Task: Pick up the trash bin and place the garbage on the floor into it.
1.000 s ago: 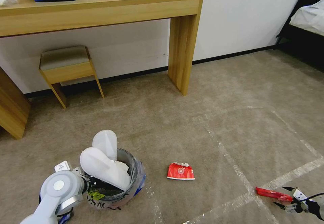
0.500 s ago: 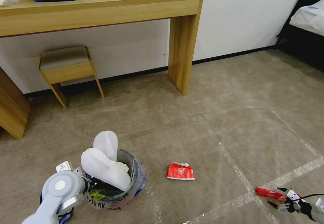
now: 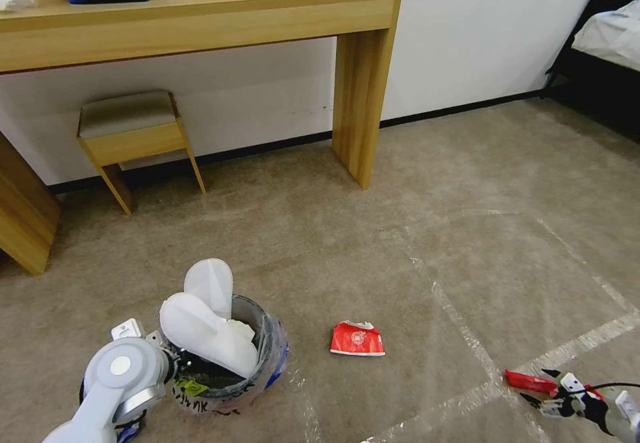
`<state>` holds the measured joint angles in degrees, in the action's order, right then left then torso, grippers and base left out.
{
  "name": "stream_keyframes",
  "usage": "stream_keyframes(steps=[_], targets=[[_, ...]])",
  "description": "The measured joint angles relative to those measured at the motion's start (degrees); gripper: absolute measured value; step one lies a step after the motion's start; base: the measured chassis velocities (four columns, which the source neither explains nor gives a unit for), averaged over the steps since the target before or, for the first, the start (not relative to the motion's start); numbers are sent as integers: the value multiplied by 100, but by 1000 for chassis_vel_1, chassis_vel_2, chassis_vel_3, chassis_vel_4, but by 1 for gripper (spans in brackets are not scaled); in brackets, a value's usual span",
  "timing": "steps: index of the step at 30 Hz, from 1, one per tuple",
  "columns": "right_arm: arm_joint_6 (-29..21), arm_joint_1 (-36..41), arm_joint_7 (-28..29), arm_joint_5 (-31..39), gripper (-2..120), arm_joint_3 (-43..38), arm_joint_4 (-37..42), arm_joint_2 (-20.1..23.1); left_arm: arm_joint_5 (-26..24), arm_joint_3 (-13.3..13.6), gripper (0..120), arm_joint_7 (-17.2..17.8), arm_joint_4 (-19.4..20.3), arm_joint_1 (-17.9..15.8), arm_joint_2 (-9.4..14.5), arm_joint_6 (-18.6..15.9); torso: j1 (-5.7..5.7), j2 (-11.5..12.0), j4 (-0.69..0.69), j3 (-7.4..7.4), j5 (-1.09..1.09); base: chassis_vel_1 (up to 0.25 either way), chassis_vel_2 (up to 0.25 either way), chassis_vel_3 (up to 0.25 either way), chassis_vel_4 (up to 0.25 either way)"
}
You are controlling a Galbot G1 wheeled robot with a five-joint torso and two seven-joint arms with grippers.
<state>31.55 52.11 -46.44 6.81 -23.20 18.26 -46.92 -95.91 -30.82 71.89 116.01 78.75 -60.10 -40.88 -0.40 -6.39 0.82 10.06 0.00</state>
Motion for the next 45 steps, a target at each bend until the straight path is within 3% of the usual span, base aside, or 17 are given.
stream_keyframes(steps=[45], targets=[[-208,-154,389,-268,100,29,-167,-316,-2,204,0,-74,-252,-312,27,-4,0,0,0,0,0,0,0,0,0]])
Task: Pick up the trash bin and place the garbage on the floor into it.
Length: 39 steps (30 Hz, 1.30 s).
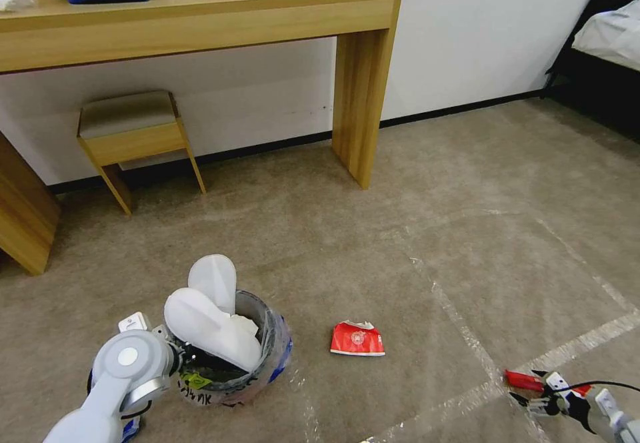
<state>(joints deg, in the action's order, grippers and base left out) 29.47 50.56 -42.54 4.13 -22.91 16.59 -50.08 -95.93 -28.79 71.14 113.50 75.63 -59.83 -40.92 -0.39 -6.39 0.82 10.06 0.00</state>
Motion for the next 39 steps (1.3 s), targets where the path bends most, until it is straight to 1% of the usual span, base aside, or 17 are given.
stream_keyframes(steps=[18,26,39], targets=[[-186,-43,135,37,100,27,-52,-22,28,60,0,-25,-61,-82,-30,-10,0,0,0,0,0,0,0,0,0],[-383,-47,169,294,100,60,-15,-54,42,64,0,-40,-84,-83,-21,-11,0,0,0,0,0,0,0,0,0],[-498,-99,272,276,100,79,-40,-136,80,78,0,-66,-118,-107,-30,-13,0,0,0,0,1,0,0,0,0]])
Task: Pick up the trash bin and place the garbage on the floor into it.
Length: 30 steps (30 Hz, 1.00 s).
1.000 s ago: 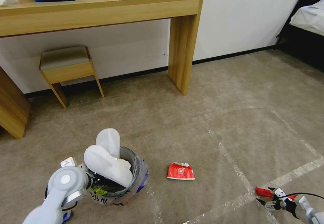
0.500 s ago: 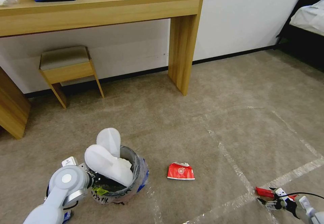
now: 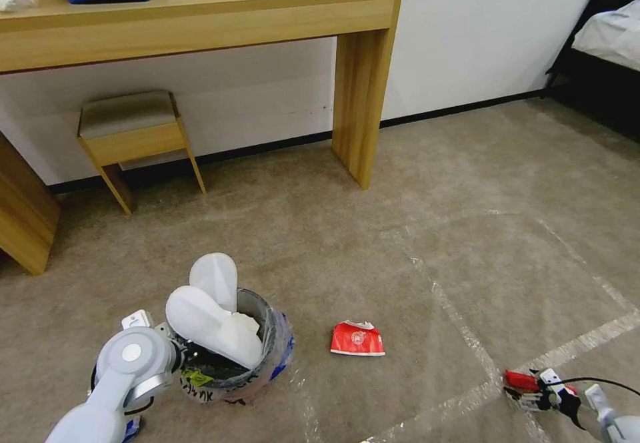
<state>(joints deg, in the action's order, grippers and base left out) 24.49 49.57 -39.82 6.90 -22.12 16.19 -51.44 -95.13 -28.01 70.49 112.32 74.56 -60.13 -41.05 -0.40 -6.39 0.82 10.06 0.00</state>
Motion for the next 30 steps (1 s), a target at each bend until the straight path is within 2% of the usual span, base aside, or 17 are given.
stream_keyframes(steps=[22,30], targets=[[-175,-18,181,10,100,-11,-24,-85,35,20,0,-22,-28,-19,6,0,0,-1,1,0,2,0,0,0,0],[-145,-4,95,51,86,-13,-22,-101,35,41,0,-22,-40,-63,12,0,-1,-1,4,0,5,0,0,0,0]])
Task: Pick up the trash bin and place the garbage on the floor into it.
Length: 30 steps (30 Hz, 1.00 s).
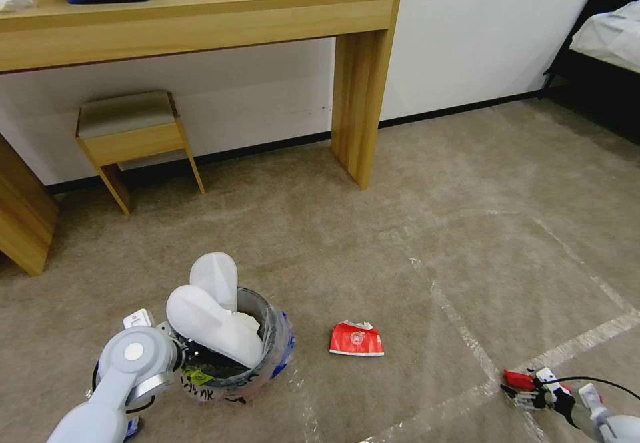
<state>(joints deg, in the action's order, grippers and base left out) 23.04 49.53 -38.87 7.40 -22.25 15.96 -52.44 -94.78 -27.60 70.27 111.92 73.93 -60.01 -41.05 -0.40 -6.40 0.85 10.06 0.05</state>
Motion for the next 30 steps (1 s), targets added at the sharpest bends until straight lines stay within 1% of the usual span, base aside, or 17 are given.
stream_keyframes(steps=[1,3,6,13,23,27,29,30], targets=[[6,0,-3,6,82,5,9,-4,1,10,0,0,-6,-10,0,0,0,0,1,0,0,0,0,0,0],[11,1,-5,23,80,12,16,-9,3,21,0,0,-15,-21,-2,0,0,0,1,0,-1,0,0,0,0],[21,6,-6,79,74,18,25,-25,9,61,0,0,-45,-70,-9,0,0,0,1,0,-2,0,0,0,0],[23,24,-2,132,72,16,26,-35,19,108,0,0,-80,-149,-5,0,0,0,-1,0,-2,0,0,0,0],[-1,14,110,156,72,54,107,-63,33,144,0,2,-102,-189,2,2,0,1,-1,1,-5,0,0,0,0],[-4,32,217,221,72,74,202,-62,30,155,0,3,-103,-193,12,4,1,2,-6,1,-12,0,0,0,0],[-6,52,229,254,70,82,253,-48,28,162,0,4,-103,-207,13,6,0,3,-8,2,-14,0,0,0,0],[-3,79,219,289,67,88,302,-31,26,181,0,9,-110,-234,14,7,1,3,-8,2,-15,0,0,0,0]])
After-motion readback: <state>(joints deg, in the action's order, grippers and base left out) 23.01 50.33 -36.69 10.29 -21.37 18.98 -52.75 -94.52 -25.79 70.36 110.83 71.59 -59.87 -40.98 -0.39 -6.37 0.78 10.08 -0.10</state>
